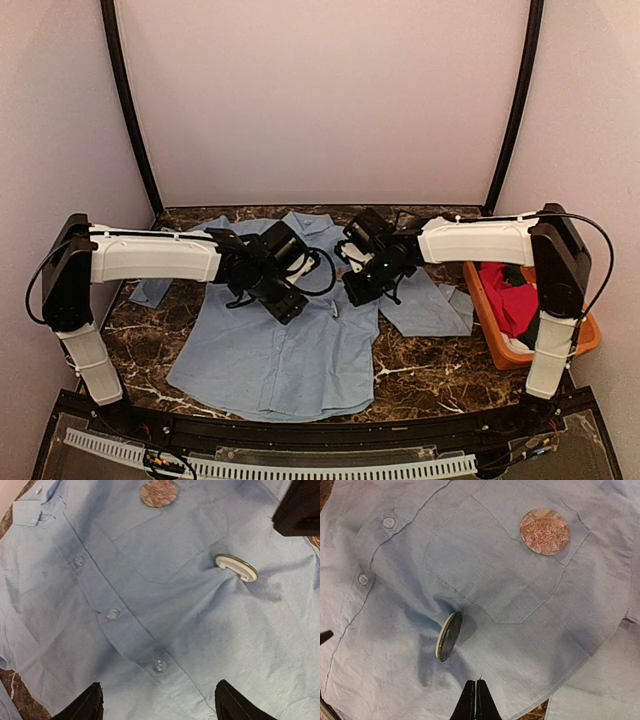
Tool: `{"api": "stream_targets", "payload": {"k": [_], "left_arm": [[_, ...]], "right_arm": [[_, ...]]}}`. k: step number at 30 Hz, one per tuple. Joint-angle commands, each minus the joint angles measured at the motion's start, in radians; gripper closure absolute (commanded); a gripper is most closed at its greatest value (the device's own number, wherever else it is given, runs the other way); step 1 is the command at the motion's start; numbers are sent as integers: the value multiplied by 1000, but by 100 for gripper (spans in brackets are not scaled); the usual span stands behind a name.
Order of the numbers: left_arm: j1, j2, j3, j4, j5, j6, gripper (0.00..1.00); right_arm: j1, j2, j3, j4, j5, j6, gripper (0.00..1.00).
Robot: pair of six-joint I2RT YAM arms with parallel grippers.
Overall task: Pin the brooch onto the clothing
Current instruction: Flatten out the clothing with brooches at the center of the board.
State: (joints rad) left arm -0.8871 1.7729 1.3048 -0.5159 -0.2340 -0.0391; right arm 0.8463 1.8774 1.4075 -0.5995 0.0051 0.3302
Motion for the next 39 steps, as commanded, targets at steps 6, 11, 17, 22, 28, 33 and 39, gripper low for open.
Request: {"api": "stream_targets", "payload": {"k": [6,11,17,22,28,33,39], "left_arm": [[-77,64,-112,1,84,-83,26],[-81,69,-157,-31,96,-97,28],[-95,60,-183,-48,116,-107,28],[-105,58,-193,-77,123,-102,29],[-108,54,-216,-108,141,-95,29],[-108,50,-214,-120,136,-88,28],[-111,52,-210,-122,140,-84,26]], "right_arm": [[-30,101,-25,191,-260,-50,99],[-30,153,1,225,-339,-65,99],[-30,190,10,247,-389,-61,99],[-30,228,16,239,-379,-54,99],[-45,164,-26,252,-400,-60,96],[-118,39,-114,306,-427,-37,93],[-201,89,-107,264,-362,-34,93]]}}
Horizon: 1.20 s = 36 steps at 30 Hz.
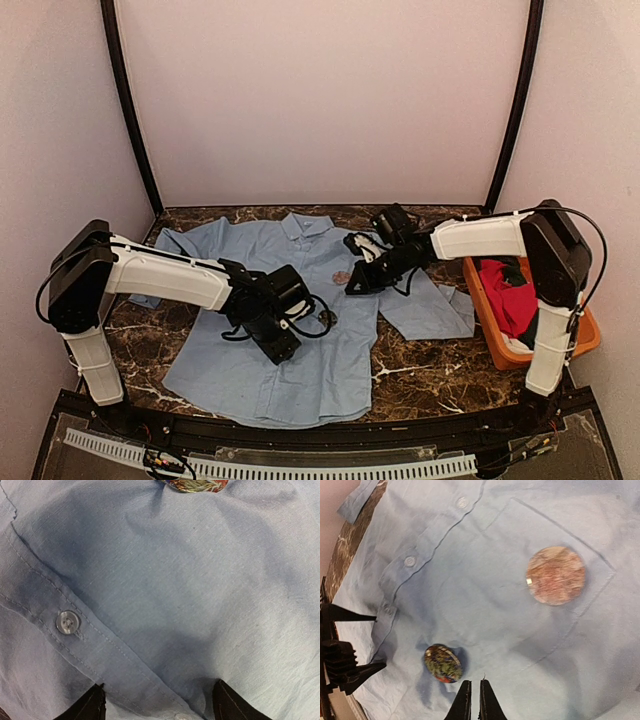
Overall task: Pin the brooch onto the clothing
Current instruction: Flatten out the clothing with brooches at the center of the board, then reset both arms
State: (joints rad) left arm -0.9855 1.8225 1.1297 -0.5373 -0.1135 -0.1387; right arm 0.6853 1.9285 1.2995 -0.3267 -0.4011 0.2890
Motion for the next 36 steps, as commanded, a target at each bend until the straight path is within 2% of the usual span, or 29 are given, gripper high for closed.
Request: {"api": "stream_targets", "payload": {"k": [1,7,12,16,20,22,26,27,28,29,30,33,36], "left_arm": [[-12,3,-35,-101,20,16,26],[-14,3,-36,-94,24,8,25],[-18,3,-38,-88,33,6,23],[-22,7,-51,-81,38,5,21],[-29,-27,-59,-72,18,-5,16],[-30,-71,-56,-63,-2,-9,5],[-31,-215,-27,-53,-87,1,1],[-30,-243,-18,-51,-105,8,1],[-30,-304,-3,-45,-146,21,1],[-29,-336,4,-41,-186,31,1],[-28,-395,17,-31,-201,52,1],[-27,-517,27,-5,-252,78,1],[-23,-686,-15,37,-249,35,1]], "right_arm": [[-50,60,14,-13,56,7,93],[-109,172,103,-42,144,37,93],[-137,265,236,-133,211,21,93],[-155,291,292,-166,230,9,93],[-153,214,271,-162,252,-4,92],[-149,144,242,-154,270,-26,92],[-122,-49,176,-146,320,-76,88],[-111,-102,155,-145,333,-87,85],[-97,-163,135,-142,345,-99,76],[-82,-217,109,-137,350,-112,25],[-64,-281,78,-127,353,-125,4],[-3,-478,-70,-69,335,-153,1],[42,-679,-211,-42,283,-111,1]]}}
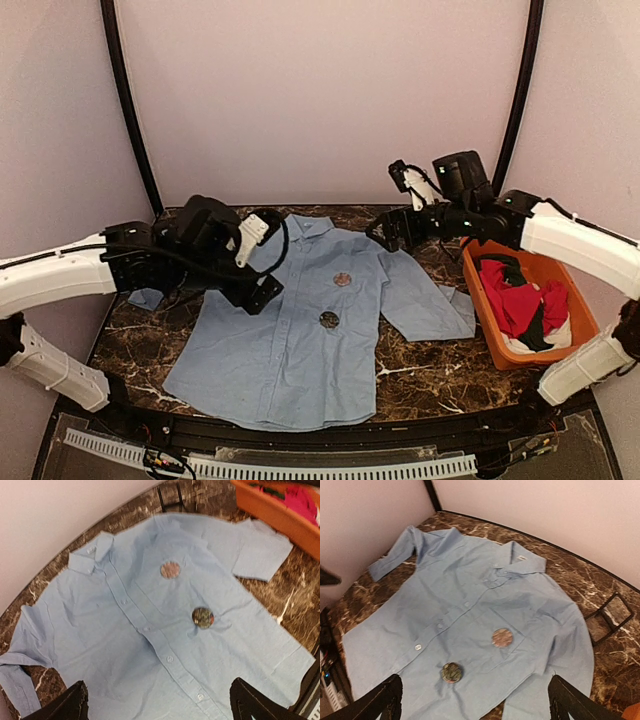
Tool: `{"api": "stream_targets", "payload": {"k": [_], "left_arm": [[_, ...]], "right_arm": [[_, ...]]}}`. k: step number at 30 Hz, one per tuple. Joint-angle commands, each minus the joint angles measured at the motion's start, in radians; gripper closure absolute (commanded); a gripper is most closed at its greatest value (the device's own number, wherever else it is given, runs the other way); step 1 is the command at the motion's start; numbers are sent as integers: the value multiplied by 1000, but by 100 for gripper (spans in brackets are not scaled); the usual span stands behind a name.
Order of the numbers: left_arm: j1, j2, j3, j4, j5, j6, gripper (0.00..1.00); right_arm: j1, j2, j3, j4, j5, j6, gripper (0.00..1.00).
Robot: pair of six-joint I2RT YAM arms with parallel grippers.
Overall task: Pin the brooch onto the clothing
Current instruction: Reset both arms
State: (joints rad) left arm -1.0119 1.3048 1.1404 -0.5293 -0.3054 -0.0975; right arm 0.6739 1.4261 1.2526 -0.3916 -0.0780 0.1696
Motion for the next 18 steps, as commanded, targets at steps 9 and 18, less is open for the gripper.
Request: {"api": "stream_targets", "payload": {"k": [9,18], "left_arm": [[8,-616,-236,-4,-144,-24,1],[7,-718,-284,-67,-290,29,1]], "right_arm": [[94,-802,-556,254,-397,122,1],[97,-983,-653,205,-304,114,1]]}}
